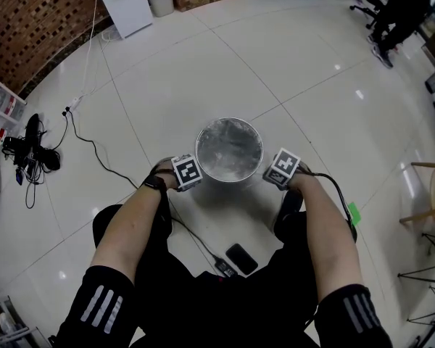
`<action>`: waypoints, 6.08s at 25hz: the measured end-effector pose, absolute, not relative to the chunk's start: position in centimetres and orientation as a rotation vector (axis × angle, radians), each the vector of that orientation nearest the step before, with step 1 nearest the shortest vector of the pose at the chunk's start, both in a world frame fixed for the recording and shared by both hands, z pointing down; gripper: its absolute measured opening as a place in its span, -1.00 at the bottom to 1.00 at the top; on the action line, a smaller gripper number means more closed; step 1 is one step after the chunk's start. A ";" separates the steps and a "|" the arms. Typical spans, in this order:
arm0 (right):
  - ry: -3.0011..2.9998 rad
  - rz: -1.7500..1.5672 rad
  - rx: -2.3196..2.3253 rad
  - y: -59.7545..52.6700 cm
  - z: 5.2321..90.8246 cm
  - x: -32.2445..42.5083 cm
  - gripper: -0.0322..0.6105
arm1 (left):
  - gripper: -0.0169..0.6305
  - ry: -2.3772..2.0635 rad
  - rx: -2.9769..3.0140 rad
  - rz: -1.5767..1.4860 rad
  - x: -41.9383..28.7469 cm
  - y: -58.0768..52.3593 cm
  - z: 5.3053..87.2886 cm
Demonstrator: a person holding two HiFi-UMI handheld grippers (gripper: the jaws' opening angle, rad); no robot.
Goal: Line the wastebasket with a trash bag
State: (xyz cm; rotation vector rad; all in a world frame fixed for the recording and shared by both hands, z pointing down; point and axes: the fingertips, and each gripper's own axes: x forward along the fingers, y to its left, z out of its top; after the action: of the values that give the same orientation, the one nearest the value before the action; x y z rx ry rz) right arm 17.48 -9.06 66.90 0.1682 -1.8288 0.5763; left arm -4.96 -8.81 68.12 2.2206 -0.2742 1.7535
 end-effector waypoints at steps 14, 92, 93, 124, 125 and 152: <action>-1.833 0.585 0.343 -8.8 73.6 17.1 -0.87 | -0.97 -0.495 2.188 1.734 -6.2 -10.0 72.9; -1.970 0.208 0.298 -22.2 71.8 -3.2 0.02 | -0.84 -0.815 2.702 1.171 -1.1 -25.1 44.6; -1.965 0.204 0.289 -22.2 72.3 -3.2 0.02 | -0.84 -0.816 2.704 1.174 -1.1 -25.2 44.6; -2.343 0.067 0.615 -22.1 46.8 4.3 -0.76 | -0.82 -0.905 2.729 1.117 -3.4 -23.9 42.5; -2.356 0.058 0.648 -22.3 45.6 5.1 -0.83 | -0.81 -0.894 2.733 1.110 -3.2 -23.7 42.5; -2.416 0.047 0.676 -21.2 42.6 10.4 -0.88 | -0.63 -0.720 2.782 1.154 -0.7 -21.2 43.3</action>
State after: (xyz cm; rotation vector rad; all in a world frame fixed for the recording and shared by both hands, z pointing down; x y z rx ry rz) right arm 10.41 -21.24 42.57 0.6762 -2.4156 0.0471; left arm -0.69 -21.17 43.31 2.7819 -0.7197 1.1541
